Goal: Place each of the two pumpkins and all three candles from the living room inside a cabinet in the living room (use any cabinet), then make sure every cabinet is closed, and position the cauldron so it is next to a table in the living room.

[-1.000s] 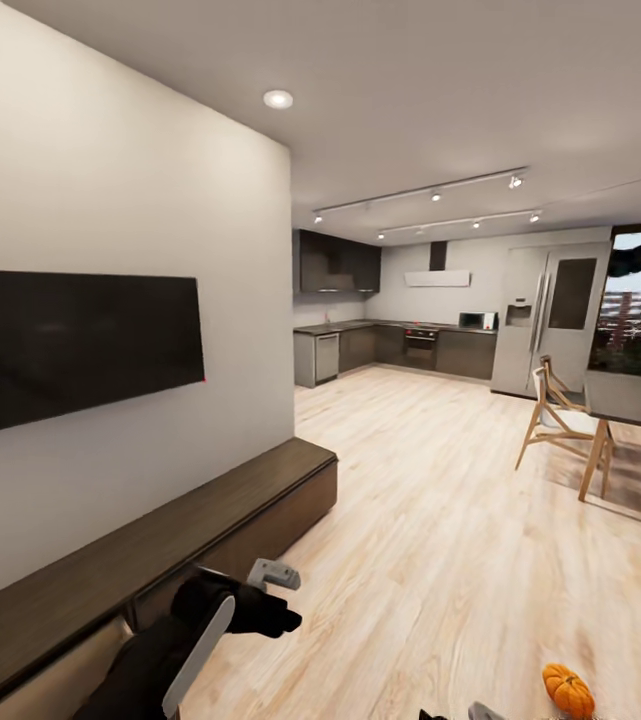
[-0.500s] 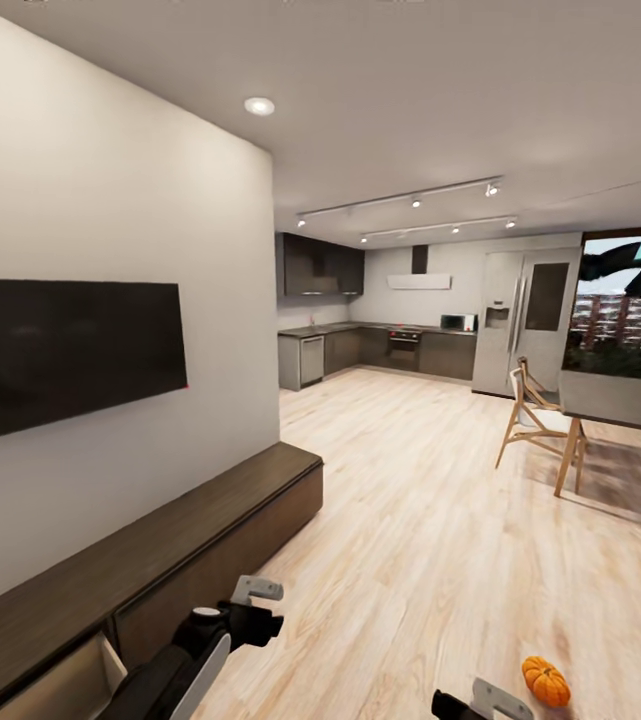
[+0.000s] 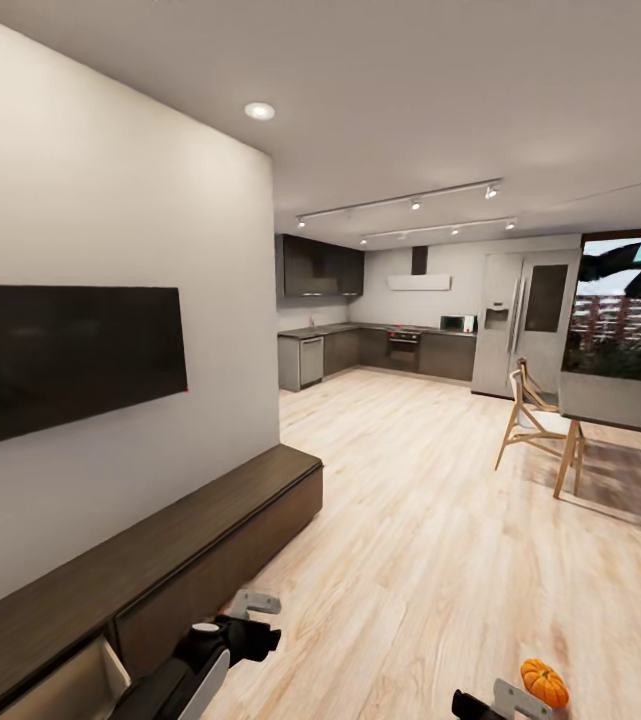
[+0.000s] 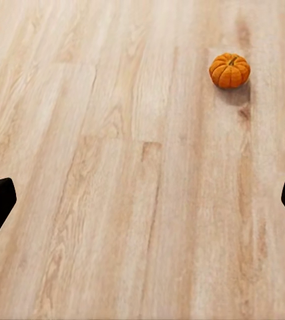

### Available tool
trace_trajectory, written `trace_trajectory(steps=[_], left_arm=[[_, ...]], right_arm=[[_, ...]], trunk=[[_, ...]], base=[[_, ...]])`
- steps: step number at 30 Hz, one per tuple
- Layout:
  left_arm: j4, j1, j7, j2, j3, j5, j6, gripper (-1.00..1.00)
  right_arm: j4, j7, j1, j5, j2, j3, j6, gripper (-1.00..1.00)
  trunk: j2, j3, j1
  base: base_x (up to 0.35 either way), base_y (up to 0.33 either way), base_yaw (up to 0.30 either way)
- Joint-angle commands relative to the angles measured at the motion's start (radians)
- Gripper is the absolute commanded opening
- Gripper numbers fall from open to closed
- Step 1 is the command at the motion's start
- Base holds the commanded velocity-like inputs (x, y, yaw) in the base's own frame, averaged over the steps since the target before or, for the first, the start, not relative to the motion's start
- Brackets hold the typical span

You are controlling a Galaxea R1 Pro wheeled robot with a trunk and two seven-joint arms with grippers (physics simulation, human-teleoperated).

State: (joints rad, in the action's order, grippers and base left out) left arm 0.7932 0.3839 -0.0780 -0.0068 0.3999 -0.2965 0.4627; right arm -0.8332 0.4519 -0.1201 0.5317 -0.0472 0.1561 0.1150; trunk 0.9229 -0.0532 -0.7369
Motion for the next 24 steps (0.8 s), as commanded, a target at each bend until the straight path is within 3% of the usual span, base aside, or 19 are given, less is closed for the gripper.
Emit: trace_trajectory(steps=[1, 9, 24], left_arm=[[-0.008, 0.001, -0.008, -0.001, 0.003, -0.01, -0.004, 1.0], [-0.076, 0.002, -0.009, -0.012, 0.004, -0.01, -0.062, 1.0], [-0.104, 0.003, -0.009, -0.021, 0.004, -0.01, -0.085, 1.0]], right_arm=[[-0.002, 0.008, -0.001, 0.005, -0.002, 0.005, 0.005, 1.0], [0.009, 0.008, 0.0, 0.003, -0.003, 0.006, -0.105, 1.0], [0.027, 0.008, 0.0, 0.005, -0.016, 0.005, -0.124, 1.0]], trunk=[[-0.006, 0.002, 0.004], [-0.062, 0.029, 0.034], [-0.167, 0.088, 0.092]], base=[[0.0, 0.0, 0.0], [0.0, 0.0, -0.085], [0.0, 0.0, -0.258]])
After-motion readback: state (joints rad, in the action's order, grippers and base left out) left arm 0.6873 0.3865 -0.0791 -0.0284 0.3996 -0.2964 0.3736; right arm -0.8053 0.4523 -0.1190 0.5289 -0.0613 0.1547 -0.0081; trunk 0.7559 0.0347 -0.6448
